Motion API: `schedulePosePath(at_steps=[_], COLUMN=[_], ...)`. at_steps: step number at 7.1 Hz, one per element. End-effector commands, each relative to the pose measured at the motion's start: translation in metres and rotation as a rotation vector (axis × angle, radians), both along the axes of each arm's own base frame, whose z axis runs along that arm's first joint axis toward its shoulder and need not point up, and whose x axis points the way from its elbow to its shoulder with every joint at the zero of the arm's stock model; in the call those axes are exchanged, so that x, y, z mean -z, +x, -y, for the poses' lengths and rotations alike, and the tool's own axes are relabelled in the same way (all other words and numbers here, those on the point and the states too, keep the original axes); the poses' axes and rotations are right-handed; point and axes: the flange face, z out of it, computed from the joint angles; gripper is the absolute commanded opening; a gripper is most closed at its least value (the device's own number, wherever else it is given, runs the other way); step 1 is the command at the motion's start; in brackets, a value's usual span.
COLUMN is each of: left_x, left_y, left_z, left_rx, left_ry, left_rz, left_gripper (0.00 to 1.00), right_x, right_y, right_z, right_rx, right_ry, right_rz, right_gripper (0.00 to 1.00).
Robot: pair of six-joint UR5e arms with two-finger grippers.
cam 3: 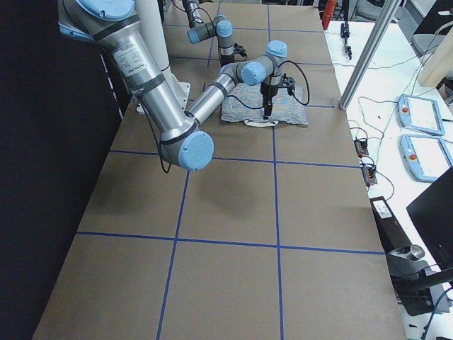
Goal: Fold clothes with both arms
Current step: 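Lower both grippers to the shirt's near corners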
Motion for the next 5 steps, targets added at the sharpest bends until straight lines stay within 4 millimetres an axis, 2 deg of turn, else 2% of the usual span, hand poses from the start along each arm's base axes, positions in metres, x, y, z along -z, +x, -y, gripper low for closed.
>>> schedulePosePath(at_steps=[1,2,3,5], left_x=[-0.0055,-0.0065,-0.0058,0.0012], left_y=[0.0136,0.0148,0.0145,0.0148], left_z=[-0.0055,-0.005,-0.0052,-0.005], left_rx=[0.014,0.014,0.014,0.014], left_ry=[-0.009,-0.01,-0.01,-0.006], left_rz=[0.02,0.023,0.021,0.011], left_gripper=[1.0,0.97,0.82,0.05], right_x=[-0.0006,-0.0006,-0.0006,0.0002], right_y=[-0.0007,-0.0015,-0.0015,-0.0016], right_z=[-0.0021,-0.0027,-0.0027,-0.0026], right_rx=[-0.006,-0.005,-0.005,-0.005], right_ry=[-0.011,-0.011,-0.011,-0.011], right_rz=[0.001,0.001,0.001,0.001], right_gripper=[1.0,1.0,1.0,1.0])
